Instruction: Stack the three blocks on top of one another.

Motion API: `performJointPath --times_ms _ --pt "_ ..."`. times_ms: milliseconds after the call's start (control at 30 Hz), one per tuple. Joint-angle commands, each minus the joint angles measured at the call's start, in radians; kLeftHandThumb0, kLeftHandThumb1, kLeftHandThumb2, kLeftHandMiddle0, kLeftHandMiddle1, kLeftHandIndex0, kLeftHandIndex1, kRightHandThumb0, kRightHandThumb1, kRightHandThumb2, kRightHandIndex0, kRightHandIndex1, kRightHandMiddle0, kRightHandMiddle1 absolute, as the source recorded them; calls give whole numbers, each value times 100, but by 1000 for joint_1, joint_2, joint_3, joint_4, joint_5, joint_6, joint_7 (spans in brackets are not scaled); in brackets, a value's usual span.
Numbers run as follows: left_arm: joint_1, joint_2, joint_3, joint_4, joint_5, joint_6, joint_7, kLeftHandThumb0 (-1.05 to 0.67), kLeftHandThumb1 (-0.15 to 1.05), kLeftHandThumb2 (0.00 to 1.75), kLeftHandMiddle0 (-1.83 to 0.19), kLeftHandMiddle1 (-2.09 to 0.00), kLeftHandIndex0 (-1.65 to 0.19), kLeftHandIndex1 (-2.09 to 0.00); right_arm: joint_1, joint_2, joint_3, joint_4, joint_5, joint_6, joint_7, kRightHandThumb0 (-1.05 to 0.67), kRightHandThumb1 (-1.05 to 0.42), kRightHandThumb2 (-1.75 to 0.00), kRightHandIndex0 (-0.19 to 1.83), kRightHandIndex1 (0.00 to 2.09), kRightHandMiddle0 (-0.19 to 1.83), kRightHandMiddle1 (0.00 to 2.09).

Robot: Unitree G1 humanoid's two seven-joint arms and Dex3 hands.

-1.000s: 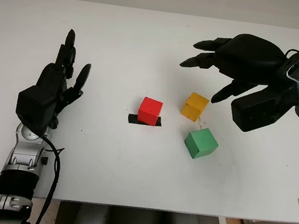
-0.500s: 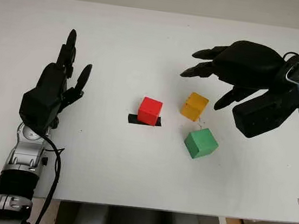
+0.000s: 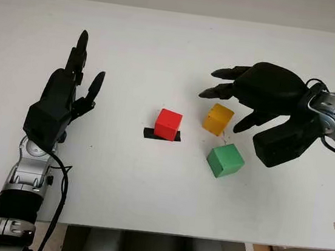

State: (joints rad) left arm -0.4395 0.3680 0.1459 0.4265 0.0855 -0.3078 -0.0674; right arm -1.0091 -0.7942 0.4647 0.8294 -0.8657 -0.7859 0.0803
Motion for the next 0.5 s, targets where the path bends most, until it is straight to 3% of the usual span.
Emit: performJointPath --times_ms 0,467 --pt "16 12 -3 -16 10 -2 9 -82 105 56 6 -6 8 -6 5 3 11 14 -11 -4 -27 -44 -77 -5 30 6 52 8" --pt "14 10 -5 -17 21 -4 22 -83 105 56 6 -5 8 -5 -10 15 52 88 -44 -8 -113 -42 -78 -5 28 5 56 8"
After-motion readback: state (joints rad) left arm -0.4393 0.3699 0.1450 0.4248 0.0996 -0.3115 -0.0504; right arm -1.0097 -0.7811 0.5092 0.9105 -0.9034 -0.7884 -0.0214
